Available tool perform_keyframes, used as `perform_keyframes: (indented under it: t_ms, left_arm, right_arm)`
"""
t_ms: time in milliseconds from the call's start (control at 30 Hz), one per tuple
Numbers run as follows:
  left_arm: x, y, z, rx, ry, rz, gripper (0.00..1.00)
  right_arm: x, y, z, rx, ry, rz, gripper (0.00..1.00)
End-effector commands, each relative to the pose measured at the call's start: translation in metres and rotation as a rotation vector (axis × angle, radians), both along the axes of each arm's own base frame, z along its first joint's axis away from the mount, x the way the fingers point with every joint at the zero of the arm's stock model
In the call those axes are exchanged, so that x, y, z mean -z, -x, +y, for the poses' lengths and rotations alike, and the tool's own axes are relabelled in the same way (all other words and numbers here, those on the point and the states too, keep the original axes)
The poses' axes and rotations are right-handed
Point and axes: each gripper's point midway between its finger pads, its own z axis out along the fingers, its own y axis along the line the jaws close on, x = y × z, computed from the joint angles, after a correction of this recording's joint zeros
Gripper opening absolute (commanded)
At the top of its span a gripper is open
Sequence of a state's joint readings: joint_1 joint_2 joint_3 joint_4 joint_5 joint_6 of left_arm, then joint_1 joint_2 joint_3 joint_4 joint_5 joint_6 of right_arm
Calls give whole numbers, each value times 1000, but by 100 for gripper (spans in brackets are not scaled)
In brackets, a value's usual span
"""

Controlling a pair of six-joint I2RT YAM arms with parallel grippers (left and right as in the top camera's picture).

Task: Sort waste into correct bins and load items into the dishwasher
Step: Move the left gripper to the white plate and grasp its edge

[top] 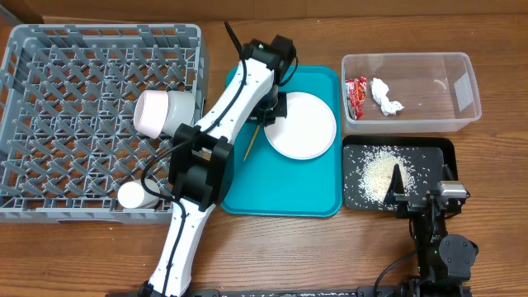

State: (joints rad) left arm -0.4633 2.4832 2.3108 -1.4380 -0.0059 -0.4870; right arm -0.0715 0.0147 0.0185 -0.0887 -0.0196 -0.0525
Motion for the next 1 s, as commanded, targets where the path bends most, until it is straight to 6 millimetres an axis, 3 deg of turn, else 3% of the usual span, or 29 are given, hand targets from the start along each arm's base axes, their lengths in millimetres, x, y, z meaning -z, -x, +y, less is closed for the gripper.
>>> perform_keyframes:
  t_ms: [0, 167, 467, 633, 800, 833, 967]
  left_arm:
    - [-43, -17, 3, 29, -23, -107, 4]
    - [-104, -26, 14, 20, -49, -237, 4]
    - [-178, -18, 23, 15, -38, -397, 4]
    - [-172, -9, 6, 35, 38, -342, 4]
    - [-160, -8, 4, 34, 24, -315, 5]
    - [-157, -7, 5, 27, 16, -309, 11]
    - [-141, -11, 14, -1, -36, -290, 58]
  right_arm:
    - [1, 0, -1, 2, 1, -9, 100]
    - [0, 0, -1, 2, 1, -9, 100]
    - [0, 0, -1, 2, 1, -9, 100]
    - [0, 0, -1, 2, 1, -9, 100]
    - [0, 0, -1, 2, 1, -9, 100]
    - [0, 0, -1, 2, 1, -9, 100]
    - [0, 0, -1, 2, 1, -9, 100]
